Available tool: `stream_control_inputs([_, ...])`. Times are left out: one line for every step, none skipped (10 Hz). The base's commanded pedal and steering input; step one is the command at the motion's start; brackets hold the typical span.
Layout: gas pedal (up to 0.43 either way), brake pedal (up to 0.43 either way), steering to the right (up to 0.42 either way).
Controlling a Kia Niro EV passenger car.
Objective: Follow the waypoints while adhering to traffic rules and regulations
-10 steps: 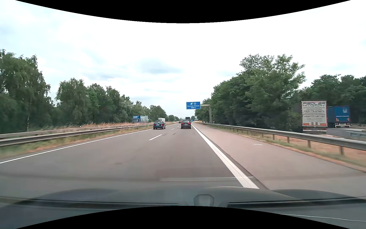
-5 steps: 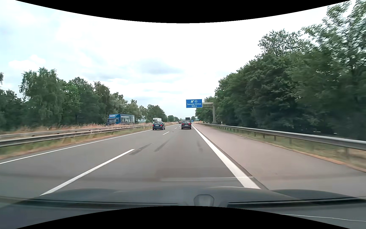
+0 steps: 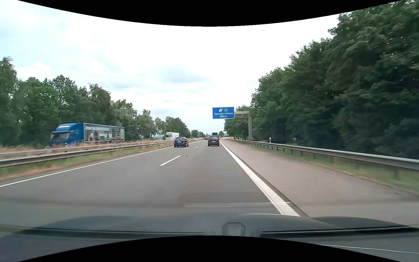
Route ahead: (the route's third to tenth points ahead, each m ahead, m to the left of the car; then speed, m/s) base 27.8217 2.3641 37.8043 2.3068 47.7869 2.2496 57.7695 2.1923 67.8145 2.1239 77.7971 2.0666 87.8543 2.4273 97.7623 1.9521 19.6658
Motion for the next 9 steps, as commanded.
stream_control_inputs([0.000,0.000,-0.003])
stream_control_inputs([0.000,0.000,-0.003])
stream_control_inputs([0.000,0.000,-0.003])
stream_control_inputs([0.000,0.000,-0.003])
stream_control_inputs([0.000,0.000,-0.003])
stream_control_inputs([0.000,0.000,-0.003])
stream_control_inputs([0.000,0.000,-0.003])
stream_control_inputs([0.000,0.000,-0.003])
stream_control_inputs([0.000,0.000,-0.003])
